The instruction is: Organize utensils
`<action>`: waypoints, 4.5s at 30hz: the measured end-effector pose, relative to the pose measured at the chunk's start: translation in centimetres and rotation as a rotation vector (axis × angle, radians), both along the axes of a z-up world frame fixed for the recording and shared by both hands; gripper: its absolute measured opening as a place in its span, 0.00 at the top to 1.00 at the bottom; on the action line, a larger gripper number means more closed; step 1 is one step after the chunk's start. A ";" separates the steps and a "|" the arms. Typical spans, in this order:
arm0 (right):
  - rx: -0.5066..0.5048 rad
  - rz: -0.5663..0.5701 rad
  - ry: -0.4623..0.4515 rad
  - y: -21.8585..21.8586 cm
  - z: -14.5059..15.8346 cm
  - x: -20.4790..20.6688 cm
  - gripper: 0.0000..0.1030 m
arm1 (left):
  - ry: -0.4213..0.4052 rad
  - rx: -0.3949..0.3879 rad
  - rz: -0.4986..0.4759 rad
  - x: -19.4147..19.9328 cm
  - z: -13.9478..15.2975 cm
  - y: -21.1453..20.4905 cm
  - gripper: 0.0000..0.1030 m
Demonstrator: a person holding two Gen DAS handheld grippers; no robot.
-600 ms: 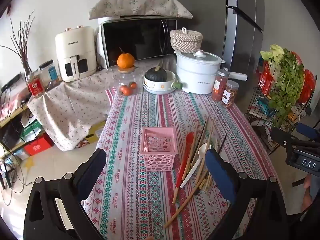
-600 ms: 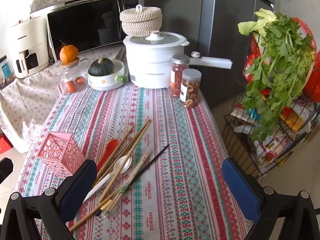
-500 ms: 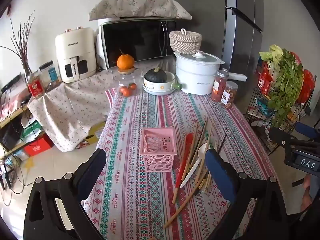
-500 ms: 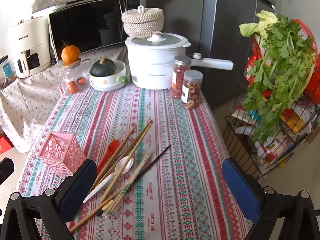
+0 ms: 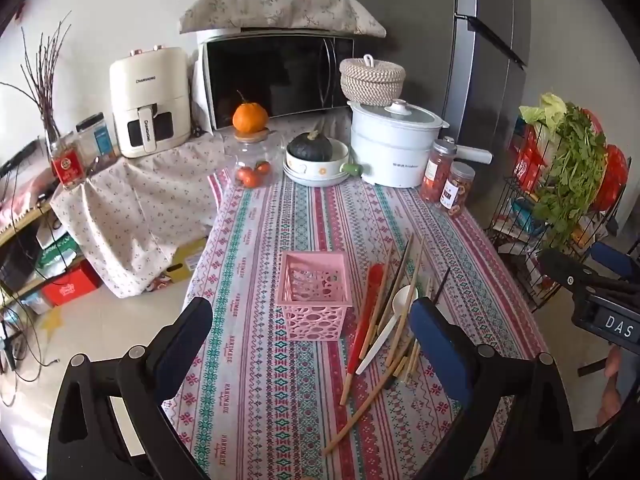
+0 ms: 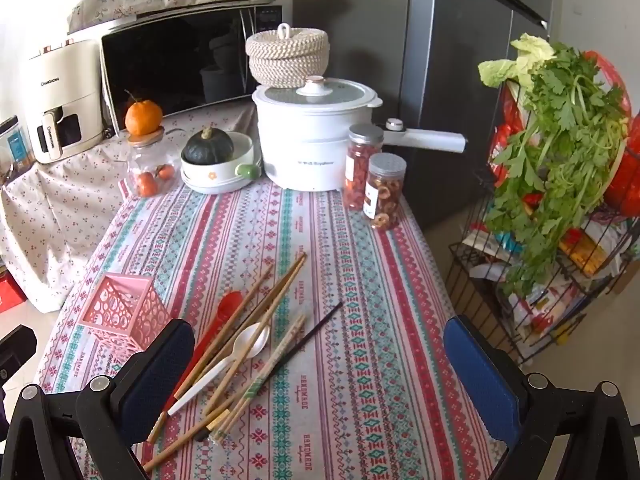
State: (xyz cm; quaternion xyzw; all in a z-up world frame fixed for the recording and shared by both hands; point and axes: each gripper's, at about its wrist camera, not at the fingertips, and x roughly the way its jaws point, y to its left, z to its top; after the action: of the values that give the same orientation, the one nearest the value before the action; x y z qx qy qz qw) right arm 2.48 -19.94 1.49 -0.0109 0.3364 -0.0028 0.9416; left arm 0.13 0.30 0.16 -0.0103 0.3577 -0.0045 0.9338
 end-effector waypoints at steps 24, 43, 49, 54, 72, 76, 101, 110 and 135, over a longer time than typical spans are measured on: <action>0.020 0.011 0.008 0.0 -0.2 0.1 0.01 | 0.001 -0.006 0.003 0.1 -0.2 -0.2 0.03; 0.021 0.008 0.012 0.0 -0.4 0.3 0.01 | -0.008 -0.016 0.007 0.0 -0.1 0.4 0.03; 0.021 0.008 0.013 0.0 -0.4 0.3 0.01 | -0.008 -0.016 0.009 0.0 -0.1 0.3 0.03; 0.021 0.008 0.012 -0.1 -0.4 0.3 0.01 | -0.009 -0.016 0.008 0.0 -0.1 0.3 0.03; 0.023 0.005 0.015 -0.2 -0.6 0.4 0.01 | -0.010 -0.015 0.008 -0.1 -0.2 0.3 0.03; 0.025 0.002 0.019 -0.2 -0.7 0.4 0.01 | -0.012 -0.015 0.010 -0.1 0.1 0.4 0.03; 0.394 -0.091 0.441 -11.6 -10.0 13.3 0.23 | 0.386 -0.028 -0.334 16.7 -4.3 -11.3 0.20; 0.416 -0.131 0.536 -13.3 -13.5 14.4 0.25 | 0.535 0.012 -0.314 23.8 -13.1 -16.9 0.68; 0.442 -0.129 0.619 -9.4 -17.9 17.9 0.40 | 0.298 -0.090 -0.429 14.3 -5.3 -9.3 0.94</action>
State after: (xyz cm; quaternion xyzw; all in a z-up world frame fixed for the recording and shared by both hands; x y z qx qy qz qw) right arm 20.39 -29.31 -16.42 0.2134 0.5972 0.0139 0.7731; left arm 14.46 -8.98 -5.13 0.0237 0.4847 -0.2170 0.8470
